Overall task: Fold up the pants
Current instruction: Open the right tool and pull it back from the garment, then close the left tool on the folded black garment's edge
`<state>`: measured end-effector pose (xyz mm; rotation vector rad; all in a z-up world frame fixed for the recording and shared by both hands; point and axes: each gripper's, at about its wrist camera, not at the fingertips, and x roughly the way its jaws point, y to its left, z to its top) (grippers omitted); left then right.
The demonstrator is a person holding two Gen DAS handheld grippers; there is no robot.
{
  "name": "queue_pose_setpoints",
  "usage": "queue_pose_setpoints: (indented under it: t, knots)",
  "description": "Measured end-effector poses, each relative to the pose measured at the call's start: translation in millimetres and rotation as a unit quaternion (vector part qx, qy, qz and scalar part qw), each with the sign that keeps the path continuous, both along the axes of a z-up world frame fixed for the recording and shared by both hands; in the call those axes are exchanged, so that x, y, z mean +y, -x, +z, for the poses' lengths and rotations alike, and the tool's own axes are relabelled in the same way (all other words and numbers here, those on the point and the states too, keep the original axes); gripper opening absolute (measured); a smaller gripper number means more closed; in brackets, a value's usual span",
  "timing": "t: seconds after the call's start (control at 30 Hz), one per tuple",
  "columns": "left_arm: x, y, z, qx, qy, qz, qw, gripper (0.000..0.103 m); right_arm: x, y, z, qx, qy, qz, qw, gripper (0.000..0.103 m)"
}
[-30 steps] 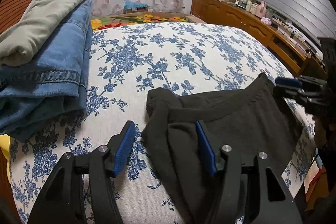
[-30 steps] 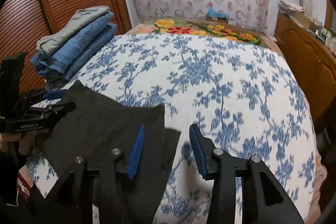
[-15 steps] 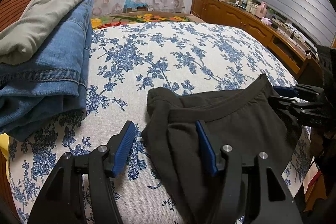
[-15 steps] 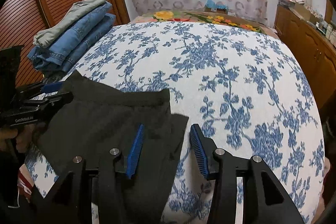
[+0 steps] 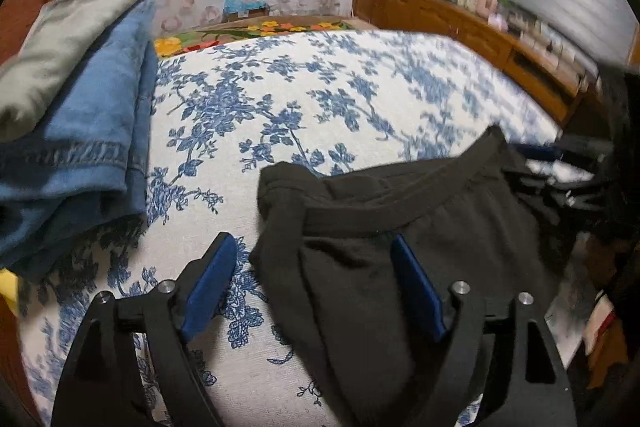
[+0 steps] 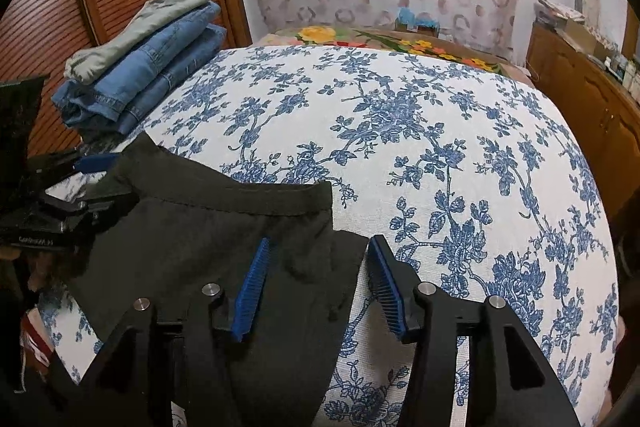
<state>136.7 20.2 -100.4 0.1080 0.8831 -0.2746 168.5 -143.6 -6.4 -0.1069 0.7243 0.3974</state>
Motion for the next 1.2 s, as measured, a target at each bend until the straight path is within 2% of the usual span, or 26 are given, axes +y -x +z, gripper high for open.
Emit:
queue_pose_setpoints:
  t: [0.2, 0.3, 0.37, 0.43, 0.47, 0.6, 0.77, 0.83, 1.03, 1.07, 1.17, 1.2]
  knots:
    - [9, -9, 2, 0.015, 0.024, 0.0, 0.9996, 0.082, 0, 0, 0, 0.0, 0.0, 0.002, 1.0, 0.055]
    - [14, -13, 6, 0.02, 0.053, -0.003, 0.9984, 0.081, -1, -1, 1, 0.0, 0.001, 0.002, 1.0, 0.055]
    - [19, -15, 8, 0.027, 0.083, -0.008, 0.9962, 0.075, -1, -1, 1, 0.0, 0.0, 0.002, 1.0, 0.055]
    - [22, -17, 9, 0.033, 0.096, -0.012, 0.9947, 0.061, -1, 0, 1, 0.0, 0.0, 0.002, 1.0, 0.055]
    - [23, -18, 9, 0.036, 0.101, -0.014, 0.9942, 0.058, -1, 0, 1, 0.0, 0.0, 0.002, 1.0, 0.056]
    - [24, -18, 7, 0.036, 0.103, -0.015, 0.9939, 0.055, -1, 0, 1, 0.0, 0.0, 0.002, 1.0, 0.056]
    - [18, -14, 6, 0.021, 0.082, -0.017, 0.9963, 0.051, -1, 0, 1, 0.001, 0.0, 0.002, 1.0, 0.056]
    - [19, -13, 6, 0.024, 0.094, -0.022, 0.995, 0.039, -1, 0, 1, 0.001, 0.0, 0.002, 1.0, 0.056]
    - [23, -11, 5, 0.02, 0.112, -0.024, 0.9933, 0.035, 0, 0, 2, 0.0, 0.001, 0.002, 1.0, 0.055]
    - [23, -11, 5, 0.02, 0.111, -0.024, 0.9934, 0.035, 0, 0, 2, 0.001, 0.001, 0.002, 1.0, 0.055]
    - [23, -11, 4, 0.017, 0.108, -0.024, 0.9938, 0.035, -1, 0, 3, 0.002, -0.006, 0.007, 1.0, 0.037]
    - [23, -11, 4, 0.017, 0.108, -0.023, 0.9937, 0.035, -1, 0, 3, 0.003, -0.009, 0.012, 1.0, 0.035]
